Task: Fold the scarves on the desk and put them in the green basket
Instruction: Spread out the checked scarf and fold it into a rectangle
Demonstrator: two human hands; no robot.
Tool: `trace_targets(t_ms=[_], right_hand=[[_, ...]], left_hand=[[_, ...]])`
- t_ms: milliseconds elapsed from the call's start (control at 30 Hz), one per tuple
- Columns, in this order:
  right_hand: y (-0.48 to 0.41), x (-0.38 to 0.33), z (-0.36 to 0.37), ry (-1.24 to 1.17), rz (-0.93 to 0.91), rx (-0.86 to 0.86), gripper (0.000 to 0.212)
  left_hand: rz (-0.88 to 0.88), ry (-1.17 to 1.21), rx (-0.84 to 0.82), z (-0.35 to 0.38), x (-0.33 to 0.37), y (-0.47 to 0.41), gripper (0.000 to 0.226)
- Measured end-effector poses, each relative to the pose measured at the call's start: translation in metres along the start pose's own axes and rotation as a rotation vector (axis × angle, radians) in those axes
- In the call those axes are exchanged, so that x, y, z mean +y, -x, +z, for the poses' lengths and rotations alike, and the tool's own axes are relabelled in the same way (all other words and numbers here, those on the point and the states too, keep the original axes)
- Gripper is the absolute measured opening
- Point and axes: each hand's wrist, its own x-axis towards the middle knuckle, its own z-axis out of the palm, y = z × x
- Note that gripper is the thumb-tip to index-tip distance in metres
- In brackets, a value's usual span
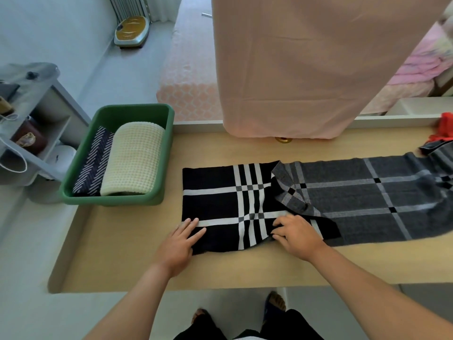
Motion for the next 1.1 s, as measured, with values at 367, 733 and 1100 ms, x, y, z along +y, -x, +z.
trace_targets(t_ms=[367,733,1100], right_hand=[[0.02,-0.028,-0.007,-0.06,0.186,-0.124,0.03],[0.015,0.041,-0.038,0.173,0.644,-0.115,0.05],[0.029,0.089,-0.036,-0.071,0.469,-0.147,0.049]], left_hand=[[-0.055,0.026,0.054,-0.016,-0.009,0.0,0.066],[0.19,0.092,0.059,-0.027,0.133,-0.09,0.047],[0.049,0.142,0.08,-0.003,0.212,-0.122,0.054]])
